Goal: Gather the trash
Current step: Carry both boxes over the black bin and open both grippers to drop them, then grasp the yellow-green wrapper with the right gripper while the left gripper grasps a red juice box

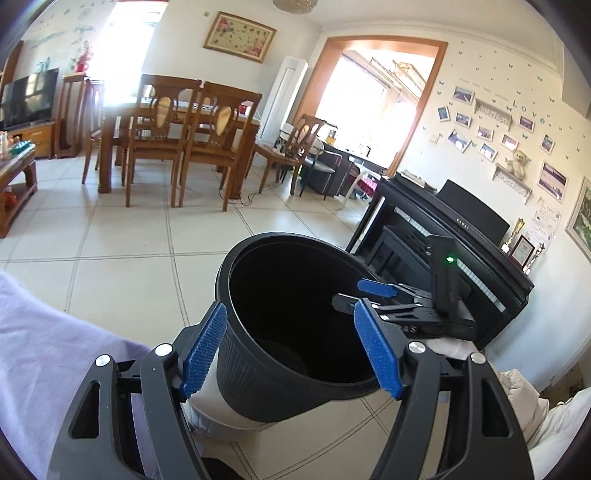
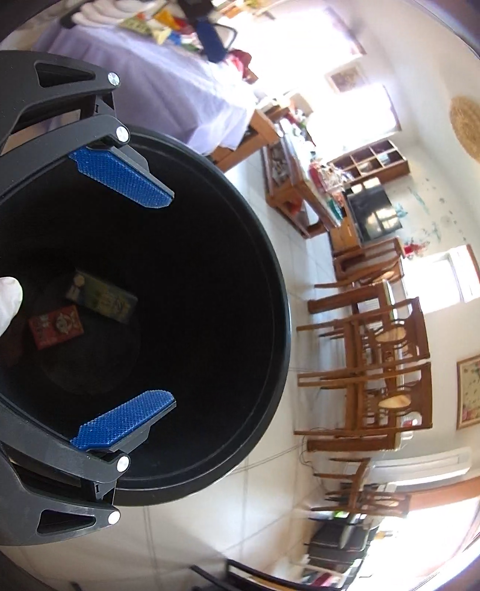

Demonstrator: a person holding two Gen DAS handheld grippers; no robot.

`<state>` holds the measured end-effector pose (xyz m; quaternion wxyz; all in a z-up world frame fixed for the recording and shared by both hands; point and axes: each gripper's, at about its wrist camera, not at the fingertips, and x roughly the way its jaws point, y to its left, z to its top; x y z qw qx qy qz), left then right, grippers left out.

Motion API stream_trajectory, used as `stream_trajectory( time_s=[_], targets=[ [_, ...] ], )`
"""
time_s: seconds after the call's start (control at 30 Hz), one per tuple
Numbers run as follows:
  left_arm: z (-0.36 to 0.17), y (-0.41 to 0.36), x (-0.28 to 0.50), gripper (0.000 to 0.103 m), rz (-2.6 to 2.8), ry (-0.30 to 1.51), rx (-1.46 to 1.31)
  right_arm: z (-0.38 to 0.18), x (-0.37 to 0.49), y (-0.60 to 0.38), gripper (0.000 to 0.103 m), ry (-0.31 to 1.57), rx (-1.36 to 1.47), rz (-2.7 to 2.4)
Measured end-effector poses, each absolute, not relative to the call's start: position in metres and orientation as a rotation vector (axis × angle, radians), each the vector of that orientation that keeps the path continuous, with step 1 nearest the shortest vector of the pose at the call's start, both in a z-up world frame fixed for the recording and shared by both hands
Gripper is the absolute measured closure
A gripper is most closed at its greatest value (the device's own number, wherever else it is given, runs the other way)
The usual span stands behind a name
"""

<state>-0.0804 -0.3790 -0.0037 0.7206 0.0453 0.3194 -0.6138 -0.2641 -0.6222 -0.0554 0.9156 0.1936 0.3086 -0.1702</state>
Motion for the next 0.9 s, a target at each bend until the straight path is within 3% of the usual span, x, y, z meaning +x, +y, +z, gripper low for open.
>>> stream_trajectory(
  time_s=[0.47, 0.63, 0.9],
  targets=[
    [0.011, -0.29, -0.064, 0.031, -1.248, 0.626, 0.028, -0.053, -0.204, -0.575, 0.005, 0.573, 0.408, -0.397],
    [0.016, -0.21, -0.051, 0.019, -1.097, 0.548, 0.039, -0.023, -0.192, -0.492, 0.005, 0.414, 0.338, -0.327],
    [0.013, -0.082, 0.021, 0.019, -0.853, 0.543, 0.138, -0.016, -0.093, -0.323, 0.005, 0.584, 0.163, 0.198]
  ],
)
